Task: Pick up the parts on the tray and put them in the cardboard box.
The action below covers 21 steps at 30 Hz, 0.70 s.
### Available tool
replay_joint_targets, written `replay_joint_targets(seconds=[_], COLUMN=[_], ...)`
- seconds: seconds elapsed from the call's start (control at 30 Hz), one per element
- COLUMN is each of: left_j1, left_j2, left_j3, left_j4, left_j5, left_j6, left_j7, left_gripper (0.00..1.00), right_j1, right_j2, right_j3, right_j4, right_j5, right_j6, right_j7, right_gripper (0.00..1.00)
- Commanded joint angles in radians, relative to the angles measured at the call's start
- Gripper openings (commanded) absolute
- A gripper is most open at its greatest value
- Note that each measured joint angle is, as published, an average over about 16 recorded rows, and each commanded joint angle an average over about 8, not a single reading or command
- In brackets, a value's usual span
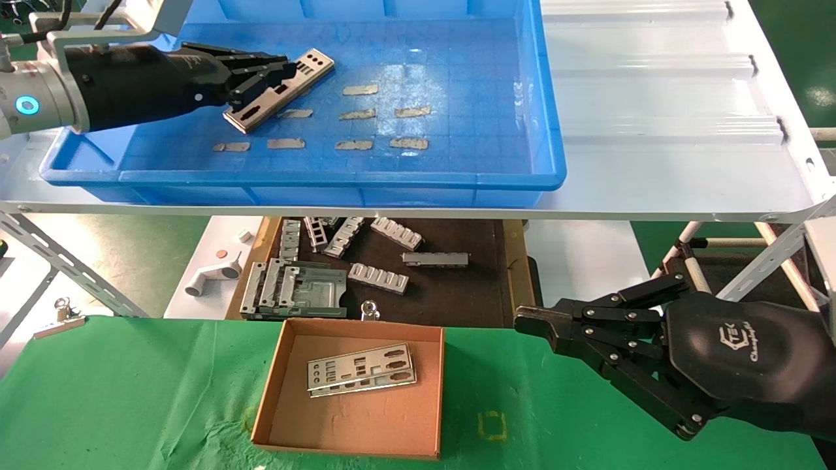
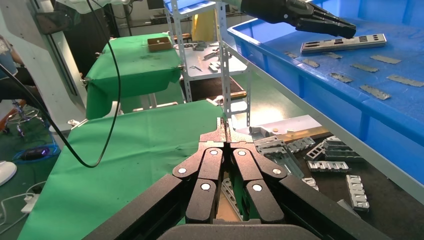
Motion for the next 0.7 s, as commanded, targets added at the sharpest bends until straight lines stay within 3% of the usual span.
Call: replay_joint_targets(seconds=[0.03,0.7], left_j1=[0.0,-0.009], left_j2=[-0.003,-0.008], left_j3=[0.001,0.012], left_j4=[0.002,0.007], left_j5=[0.001,0.018], left_j6=[0.002,0.012], left_j7=[0.003,0.004], left_gripper=[1.0,1.0], right_j1=[0.0,0.0], right_j2=[0.0,0.0], right_j3=[0.0,0.0], right_j4=[0.0,0.0], right_j5=[0.0,0.0], right_j6=[0.0,0.0], right_j7=[0.0,0.0], right_gripper=[0.0,0.0])
